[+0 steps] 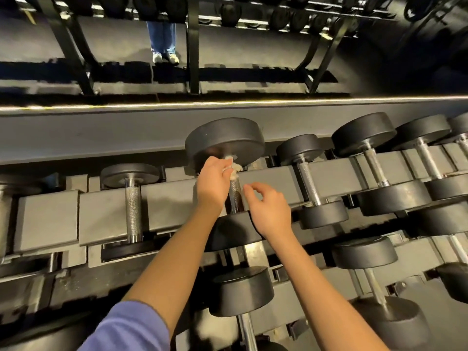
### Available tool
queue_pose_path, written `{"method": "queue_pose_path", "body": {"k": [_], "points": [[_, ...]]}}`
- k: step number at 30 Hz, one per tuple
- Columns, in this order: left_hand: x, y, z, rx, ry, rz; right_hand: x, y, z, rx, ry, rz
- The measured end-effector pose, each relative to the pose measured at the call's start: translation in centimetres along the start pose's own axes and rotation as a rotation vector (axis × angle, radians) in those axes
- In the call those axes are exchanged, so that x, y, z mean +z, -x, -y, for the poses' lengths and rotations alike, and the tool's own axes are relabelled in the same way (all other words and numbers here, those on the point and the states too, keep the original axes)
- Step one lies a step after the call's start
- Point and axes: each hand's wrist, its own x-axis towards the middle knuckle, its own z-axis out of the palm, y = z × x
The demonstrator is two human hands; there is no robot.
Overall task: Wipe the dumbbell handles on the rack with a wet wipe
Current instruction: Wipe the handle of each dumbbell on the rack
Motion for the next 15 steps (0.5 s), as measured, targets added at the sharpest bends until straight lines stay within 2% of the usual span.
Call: {"method": "queue_pose_path", "body": {"k": [6,10,15], "points": [[-0.8,0.4,1.2,0.084,-0.172,0.145,-0.2,0.1,0.1,0.006,-0.025,-0.010],[-1.1,0.9,1.8,0.180,-0.175,0.025,-0.5,0.3,0.4,0.021,-0.052,-0.022],[-1.2,-1.3,1.4,-0.083,-0.157,0.094,-0.5,0.4,0.5,0.018,-0.060,-0.018]]}}
